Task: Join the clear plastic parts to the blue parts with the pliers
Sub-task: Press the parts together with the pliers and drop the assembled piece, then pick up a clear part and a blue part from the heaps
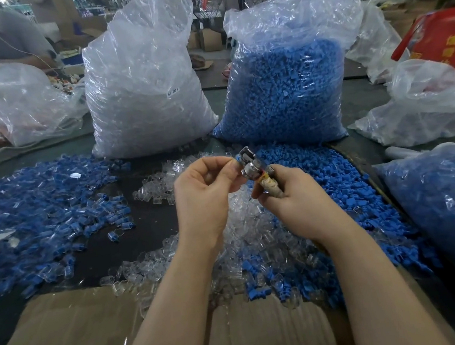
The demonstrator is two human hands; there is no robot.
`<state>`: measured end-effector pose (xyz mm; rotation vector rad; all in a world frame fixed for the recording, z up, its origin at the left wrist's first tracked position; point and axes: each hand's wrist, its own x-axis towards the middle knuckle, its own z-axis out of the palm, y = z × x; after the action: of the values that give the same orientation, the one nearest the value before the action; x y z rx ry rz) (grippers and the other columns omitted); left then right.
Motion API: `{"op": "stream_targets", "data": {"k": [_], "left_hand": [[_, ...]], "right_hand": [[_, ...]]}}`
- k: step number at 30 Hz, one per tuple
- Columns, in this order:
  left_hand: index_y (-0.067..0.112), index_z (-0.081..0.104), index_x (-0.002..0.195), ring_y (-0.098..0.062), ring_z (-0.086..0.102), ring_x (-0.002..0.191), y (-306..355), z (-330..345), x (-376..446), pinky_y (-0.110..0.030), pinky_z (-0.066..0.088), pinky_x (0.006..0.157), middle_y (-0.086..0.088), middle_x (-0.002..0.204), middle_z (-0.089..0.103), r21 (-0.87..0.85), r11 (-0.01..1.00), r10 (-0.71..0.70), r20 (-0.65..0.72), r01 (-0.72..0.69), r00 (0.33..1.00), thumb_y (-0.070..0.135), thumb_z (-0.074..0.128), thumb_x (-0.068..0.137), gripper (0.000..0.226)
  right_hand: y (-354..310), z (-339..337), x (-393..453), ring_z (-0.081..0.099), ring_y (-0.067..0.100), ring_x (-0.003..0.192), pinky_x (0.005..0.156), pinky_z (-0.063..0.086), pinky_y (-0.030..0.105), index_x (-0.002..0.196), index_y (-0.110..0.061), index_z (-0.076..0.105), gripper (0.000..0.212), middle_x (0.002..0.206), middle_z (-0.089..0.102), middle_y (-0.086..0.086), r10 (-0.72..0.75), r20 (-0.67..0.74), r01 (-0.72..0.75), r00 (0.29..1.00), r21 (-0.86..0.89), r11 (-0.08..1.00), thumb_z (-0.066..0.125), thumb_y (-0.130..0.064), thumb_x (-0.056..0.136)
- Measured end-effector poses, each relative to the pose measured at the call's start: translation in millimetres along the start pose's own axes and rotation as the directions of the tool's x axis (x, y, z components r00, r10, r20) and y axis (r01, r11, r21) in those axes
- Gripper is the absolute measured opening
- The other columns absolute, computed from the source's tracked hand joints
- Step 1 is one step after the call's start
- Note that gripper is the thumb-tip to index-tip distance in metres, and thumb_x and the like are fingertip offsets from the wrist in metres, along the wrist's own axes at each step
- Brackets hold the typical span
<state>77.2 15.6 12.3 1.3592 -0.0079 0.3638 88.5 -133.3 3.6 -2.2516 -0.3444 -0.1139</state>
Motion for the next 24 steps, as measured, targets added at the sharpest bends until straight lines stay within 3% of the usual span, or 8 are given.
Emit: {"op": "stream_targets", "data": {"k": [4, 8, 12, 14, 17, 20, 24], "left_hand": [[0.009, 0.070, 0.089, -0.012, 0.073, 0.072, -1, -7, 4, -0.018, 0.056, 0.063, -0.003, 0.079, 0.076, -0.068, 0.985, -0.160, 0.007, 0.161, 0.987, 0.006, 0.067, 0.088, 0.004], [0.004, 0.068, 0.099, -0.014, 0.075, 0.076, -3, -36, 19, -0.020, 0.057, 0.060, -0.009, 0.088, 0.077, -0.426, 0.833, -0.454, -0.161, 0.353, 0.877, 0.008, 0.065, 0.088, 0.012], [0.003, 0.064, 0.103, -0.013, 0.075, 0.073, 0, -78, 30, -0.021, 0.059, 0.063, -0.009, 0.078, 0.076, -0.736, 0.643, -0.601, -0.313, 0.212, 0.735, 0.008, 0.061, 0.092, 0.012], [0.003, 0.062, 0.106, -0.012, 0.075, 0.072, 1, -97, 32, -0.022, 0.060, 0.065, -0.009, 0.078, 0.076, -0.797, 0.594, -0.630, -0.375, 0.110, 0.679, 0.007, 0.056, 0.096, 0.012], [0.004, 0.061, 0.113, -0.010, 0.074, 0.077, 0, -118, 32, -0.021, 0.057, 0.054, -0.007, 0.090, 0.073, -0.838, 0.546, -0.648, -0.439, -0.022, 0.622, 0.005, 0.049, 0.101, 0.017], [0.002, 0.059, 0.119, -0.010, 0.073, 0.086, -1, -128, 30, -0.021, 0.054, 0.049, -0.008, 0.098, 0.072, -0.857, 0.499, -0.641, -0.465, -0.128, 0.611, 0.005, 0.047, 0.102, 0.021], [0.006, 0.058, 0.121, -0.010, 0.073, 0.083, -1, -125, 31, -0.021, 0.058, 0.060, -0.006, 0.096, 0.072, -0.848, 0.509, -0.590, -0.470, -0.149, 0.657, 0.007, 0.051, 0.100, 0.022]], "right_hand": [[2, 1, 0, 0.055, 0.019, 0.065, 0.061, 0.046, 0.041, 0.083, -0.022, 0.057, 0.006, 0.069, 0.060, -0.003, 0.006, -0.023, -0.007, 1.000, -0.051, 0.999, 0.061, -0.025, 0.087], [7, -4, 0, 0.054, 0.020, 0.065, 0.060, 0.045, 0.041, 0.080, -0.021, 0.056, 0.011, 0.068, 0.059, -0.003, 0.049, -0.087, -0.056, 0.995, -0.089, 0.994, 0.059, -0.028, 0.088], [13, -8, 1, 0.052, 0.017, 0.062, 0.056, 0.040, 0.035, 0.080, -0.023, 0.056, 0.013, 0.066, 0.058, -0.004, 0.079, -0.108, -0.092, 0.991, -0.122, 0.988, 0.060, -0.032, 0.089], [15, -10, 1, 0.053, 0.019, 0.063, 0.056, 0.040, 0.036, 0.080, -0.023, 0.056, 0.013, 0.067, 0.058, -0.003, 0.093, -0.107, -0.108, 0.990, -0.139, 0.984, 0.060, -0.031, 0.089], [17, -10, 1, 0.056, 0.019, 0.065, 0.058, 0.044, 0.037, 0.081, -0.023, 0.057, 0.013, 0.068, 0.060, -0.004, 0.110, -0.104, -0.126, 0.988, -0.155, 0.980, 0.062, -0.031, 0.088], [18, -9, 1, 0.055, 0.016, 0.065, 0.057, 0.043, 0.034, 0.080, -0.024, 0.057, 0.012, 0.068, 0.060, -0.005, 0.116, -0.102, -0.132, 0.988, -0.172, 0.976, 0.062, -0.032, 0.088], [18, -8, 1, 0.054, 0.014, 0.064, 0.054, 0.039, 0.031, 0.080, -0.024, 0.055, 0.014, 0.068, 0.059, -0.006, 0.116, -0.094, -0.134, 0.989, -0.213, 0.968, 0.061, -0.034, 0.089]]}}
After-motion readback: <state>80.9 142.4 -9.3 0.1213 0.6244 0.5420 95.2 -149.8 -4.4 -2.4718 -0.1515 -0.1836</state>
